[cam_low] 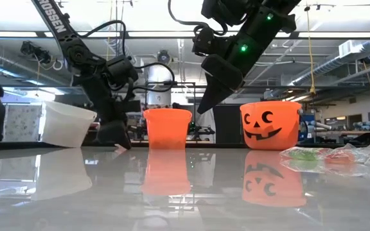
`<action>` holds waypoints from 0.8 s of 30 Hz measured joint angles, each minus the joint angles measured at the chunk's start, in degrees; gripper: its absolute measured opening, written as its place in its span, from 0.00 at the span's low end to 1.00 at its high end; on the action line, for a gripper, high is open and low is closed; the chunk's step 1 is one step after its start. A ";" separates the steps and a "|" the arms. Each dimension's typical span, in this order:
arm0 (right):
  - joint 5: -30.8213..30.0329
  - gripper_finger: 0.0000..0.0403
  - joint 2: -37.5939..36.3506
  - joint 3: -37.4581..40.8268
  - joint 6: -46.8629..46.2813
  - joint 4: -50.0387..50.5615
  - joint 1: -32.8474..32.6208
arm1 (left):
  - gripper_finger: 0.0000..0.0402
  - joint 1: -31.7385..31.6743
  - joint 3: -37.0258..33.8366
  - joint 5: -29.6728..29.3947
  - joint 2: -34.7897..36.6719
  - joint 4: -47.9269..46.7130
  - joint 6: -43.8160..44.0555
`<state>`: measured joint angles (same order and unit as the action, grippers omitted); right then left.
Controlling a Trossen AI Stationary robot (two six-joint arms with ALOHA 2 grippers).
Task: Sort candy by brand, put in halloween buckets
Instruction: Put the orange gummy into the white bucket
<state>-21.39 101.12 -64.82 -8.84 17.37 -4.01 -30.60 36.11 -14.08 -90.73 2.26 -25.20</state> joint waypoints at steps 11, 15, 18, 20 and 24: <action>0.00 0.08 0.00 0.00 0.82 -0.02 0.00 | 0.11 -1.34 0.25 -1.30 0.23 -0.82 1.63; 0.00 0.06 0.00 0.00 0.90 -0.01 0.00 | 0.02 -1.28 0.76 -1.45 0.46 -0.04 2.34; 0.00 0.04 0.00 0.00 0.92 0.02 -0.04 | 0.01 -1.24 3.49 -3.46 1.94 -4.24 4.03; 0.02 0.03 0.00 0.00 0.90 0.08 -0.07 | 0.01 -1.21 5.19 -4.69 3.70 -7.73 5.12; 0.02 0.04 0.00 0.00 0.90 0.32 -0.07 | 0.02 -1.56 6.83 -5.12 6.68 -9.20 7.94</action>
<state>-21.37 101.12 -64.82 -7.94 17.69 -4.08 -32.16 42.94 -19.20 -84.05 -6.94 -17.26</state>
